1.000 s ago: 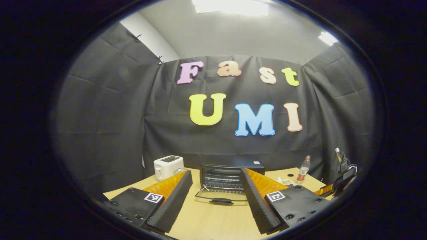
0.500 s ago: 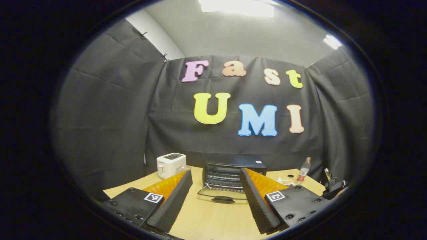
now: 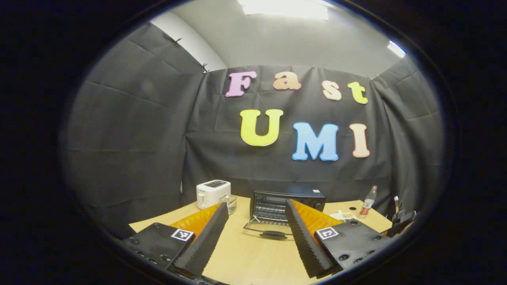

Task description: Open the electric oven with the left hand, put the food in, and close the electric oven.

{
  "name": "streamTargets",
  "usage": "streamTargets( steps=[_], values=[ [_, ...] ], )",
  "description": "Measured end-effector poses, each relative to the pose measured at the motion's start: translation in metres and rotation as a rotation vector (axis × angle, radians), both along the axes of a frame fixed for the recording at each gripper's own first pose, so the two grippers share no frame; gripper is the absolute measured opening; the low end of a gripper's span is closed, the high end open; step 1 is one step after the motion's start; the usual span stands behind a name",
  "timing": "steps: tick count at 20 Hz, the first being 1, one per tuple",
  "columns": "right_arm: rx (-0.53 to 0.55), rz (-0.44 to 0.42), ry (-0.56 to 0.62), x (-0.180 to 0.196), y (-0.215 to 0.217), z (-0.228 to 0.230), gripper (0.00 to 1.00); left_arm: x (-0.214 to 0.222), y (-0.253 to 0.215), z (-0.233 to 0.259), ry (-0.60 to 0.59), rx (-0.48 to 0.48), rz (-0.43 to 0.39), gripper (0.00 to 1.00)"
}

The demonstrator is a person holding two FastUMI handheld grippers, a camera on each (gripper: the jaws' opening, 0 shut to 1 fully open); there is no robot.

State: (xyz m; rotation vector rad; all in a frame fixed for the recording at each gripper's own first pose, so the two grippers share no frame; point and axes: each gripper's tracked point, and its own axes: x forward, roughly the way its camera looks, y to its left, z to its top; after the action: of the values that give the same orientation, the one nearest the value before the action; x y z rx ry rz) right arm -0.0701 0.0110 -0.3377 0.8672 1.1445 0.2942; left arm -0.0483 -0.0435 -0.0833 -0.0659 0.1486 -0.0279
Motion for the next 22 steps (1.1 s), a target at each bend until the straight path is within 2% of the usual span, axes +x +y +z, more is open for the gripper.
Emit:
streamTargets(
  steps=[1, 3, 4, 8, 12, 14, 16, 17, 22],
  values=[
    [-0.006, 0.022, -0.009, -0.002, 0.003, 0.000, 0.06, 0.000, 0.002, -0.001, 0.002, 0.003, 0.007, 0.99],
    [-0.011, 0.043, -0.020, -0.002, 0.003, 0.009, 0.06, 0.002, 0.005, 0.001, -0.002, 0.001, 0.016, 0.94],
    [-0.016, 0.036, -0.027, 0.001, 0.003, 0.014, 0.06, 0.003, 0.007, 0.003, -0.009, -0.001, 0.020, 0.98],
    [-0.013, 0.010, -0.095, 0.022, 0.007, 0.050, 0.06, 0.019, 0.009, 0.001, -0.018, -0.015, 0.001, 0.99],
    [-0.021, -0.044, -0.193, 0.060, 0.016, 0.087, 0.06, 0.045, 0.009, -0.003, -0.037, -0.046, -0.042, 0.99],
    [-0.022, -0.053, -0.215, 0.075, 0.030, 0.096, 0.06, 0.060, 0.016, -0.001, -0.047, -0.042, -0.061, 0.99],
    [-0.029, -0.058, -0.238, 0.091, 0.044, 0.101, 0.06, 0.073, 0.024, 0.001, -0.060, -0.032, -0.075, 0.94],
    [-0.028, -0.061, -0.243, 0.099, 0.052, 0.102, 0.06, 0.079, 0.028, -0.001, -0.059, -0.029, -0.078, 0.99],
    [0.002, -0.089, -0.262, 0.138, 0.095, 0.098, 0.06, 0.102, 0.057, -0.008, -0.060, -0.017, -0.073, 0.94]
  ],
)
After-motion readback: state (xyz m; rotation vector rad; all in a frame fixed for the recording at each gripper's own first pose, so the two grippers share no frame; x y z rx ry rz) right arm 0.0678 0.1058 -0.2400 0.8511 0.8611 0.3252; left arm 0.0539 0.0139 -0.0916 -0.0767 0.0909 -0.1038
